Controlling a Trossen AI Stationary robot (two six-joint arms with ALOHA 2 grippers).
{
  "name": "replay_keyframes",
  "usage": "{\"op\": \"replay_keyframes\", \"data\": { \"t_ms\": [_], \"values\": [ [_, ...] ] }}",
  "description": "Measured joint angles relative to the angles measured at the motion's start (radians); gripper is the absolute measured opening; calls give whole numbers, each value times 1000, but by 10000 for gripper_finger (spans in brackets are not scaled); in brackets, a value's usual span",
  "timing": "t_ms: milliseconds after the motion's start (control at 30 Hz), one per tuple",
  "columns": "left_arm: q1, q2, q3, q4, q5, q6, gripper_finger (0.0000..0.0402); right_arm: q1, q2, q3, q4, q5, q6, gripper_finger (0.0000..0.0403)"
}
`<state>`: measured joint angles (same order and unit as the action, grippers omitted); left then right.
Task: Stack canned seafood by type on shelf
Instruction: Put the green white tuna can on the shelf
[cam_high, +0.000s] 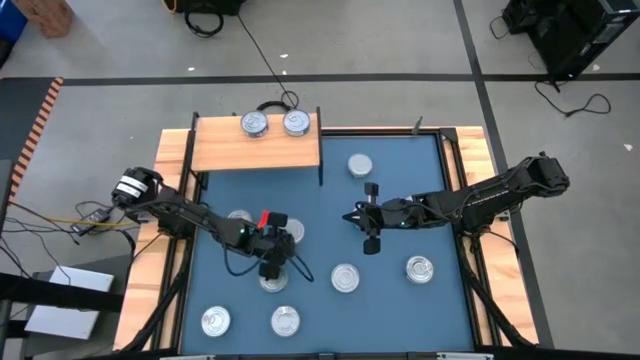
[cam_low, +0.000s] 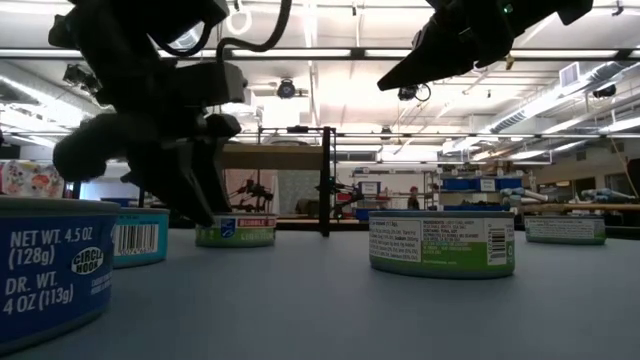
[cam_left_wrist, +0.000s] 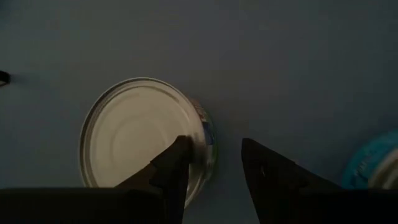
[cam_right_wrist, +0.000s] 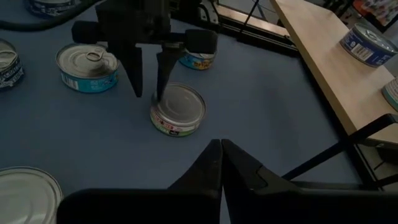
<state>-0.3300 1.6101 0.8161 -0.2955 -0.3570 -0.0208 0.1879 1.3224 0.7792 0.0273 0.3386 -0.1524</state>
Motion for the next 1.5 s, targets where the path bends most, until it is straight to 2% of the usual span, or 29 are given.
{"op": "replay_keyframes", "data": {
  "t_ms": [233,533,600,1000,1233,1500],
  "values": [
    [-2,12,3,-3,-21,18,124,0,0,0,0,0,0,19],
    [0,11,28,-40,-18,14,19,0,0,0,2,0,0,14],
    [2,12,44,-60,-5,14,6,0,0,0,1,0,0,17],
    [32,15,127,-149,38,10,1,0,0,0,2,0,2,39],
    [62,14,187,-176,87,9,1,0,4,0,3,0,3,66],
    [107,12,229,-178,111,-11,0,7,160,-1,84,0,-42,113]
  ]
}}
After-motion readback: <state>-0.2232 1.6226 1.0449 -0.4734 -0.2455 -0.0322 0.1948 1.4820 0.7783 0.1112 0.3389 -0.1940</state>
